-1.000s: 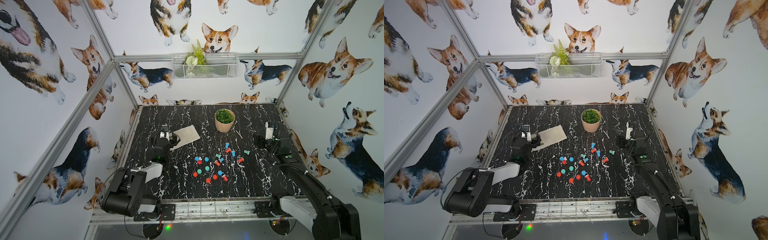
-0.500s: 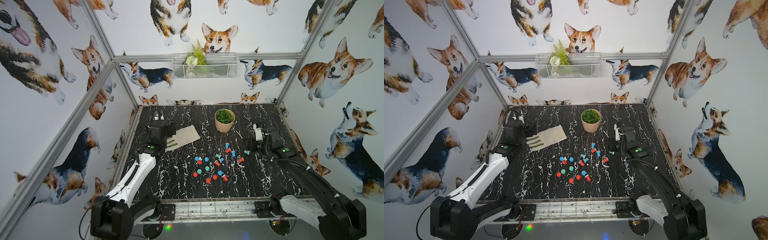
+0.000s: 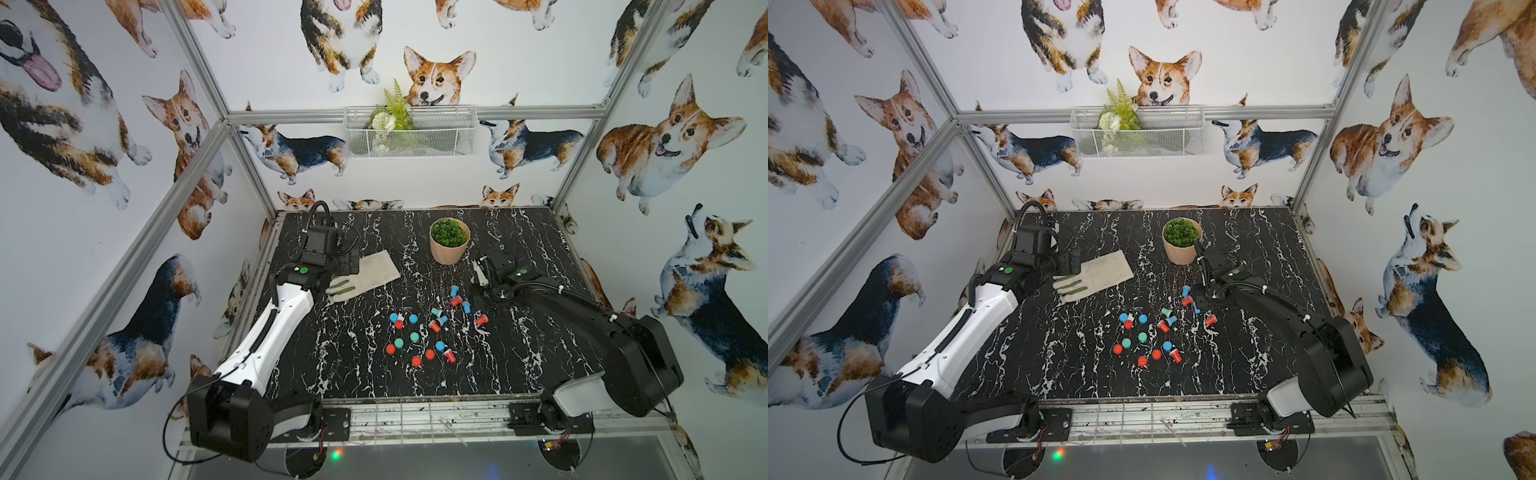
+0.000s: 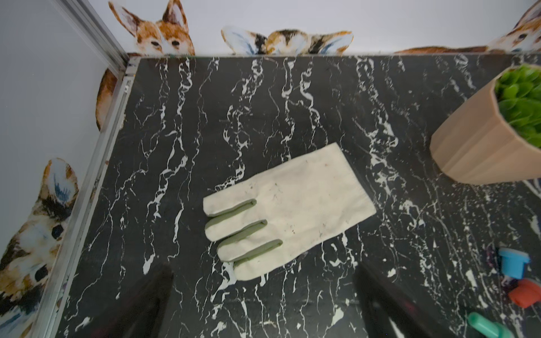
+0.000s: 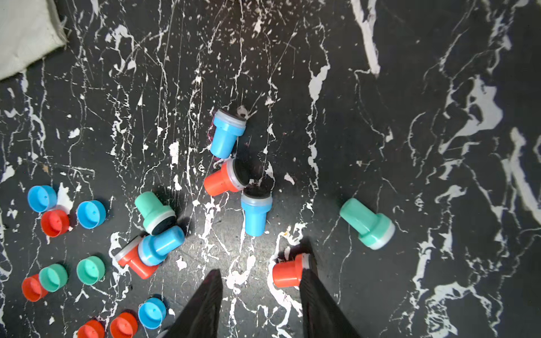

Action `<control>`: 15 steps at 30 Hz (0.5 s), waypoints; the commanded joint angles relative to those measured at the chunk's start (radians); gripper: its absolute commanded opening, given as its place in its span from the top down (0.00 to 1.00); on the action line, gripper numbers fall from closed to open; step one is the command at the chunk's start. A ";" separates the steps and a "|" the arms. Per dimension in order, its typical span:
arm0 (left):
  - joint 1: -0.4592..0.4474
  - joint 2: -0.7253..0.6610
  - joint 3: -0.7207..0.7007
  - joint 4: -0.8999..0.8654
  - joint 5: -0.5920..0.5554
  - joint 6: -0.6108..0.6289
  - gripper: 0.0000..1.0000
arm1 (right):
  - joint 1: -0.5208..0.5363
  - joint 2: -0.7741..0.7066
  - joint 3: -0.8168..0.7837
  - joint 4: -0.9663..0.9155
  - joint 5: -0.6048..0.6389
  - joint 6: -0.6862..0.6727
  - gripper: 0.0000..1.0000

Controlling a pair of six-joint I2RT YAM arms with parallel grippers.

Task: Close the stamp cap
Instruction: Pick up the stamp from the center of the board.

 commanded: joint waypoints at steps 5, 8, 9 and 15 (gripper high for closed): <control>0.004 0.006 -0.006 -0.031 -0.012 -0.081 0.00 | 0.014 0.083 0.036 -0.041 -0.007 0.058 0.59; 0.004 0.013 0.000 -0.010 0.047 -0.128 0.00 | 0.024 0.110 0.046 -0.040 -0.001 0.083 0.61; 0.002 0.012 0.000 0.002 0.084 -0.129 0.00 | 0.029 0.123 0.051 -0.036 0.001 0.087 0.62; -0.002 0.002 -0.021 0.038 0.134 -0.161 0.00 | 0.055 0.191 0.066 -0.015 0.018 0.103 0.66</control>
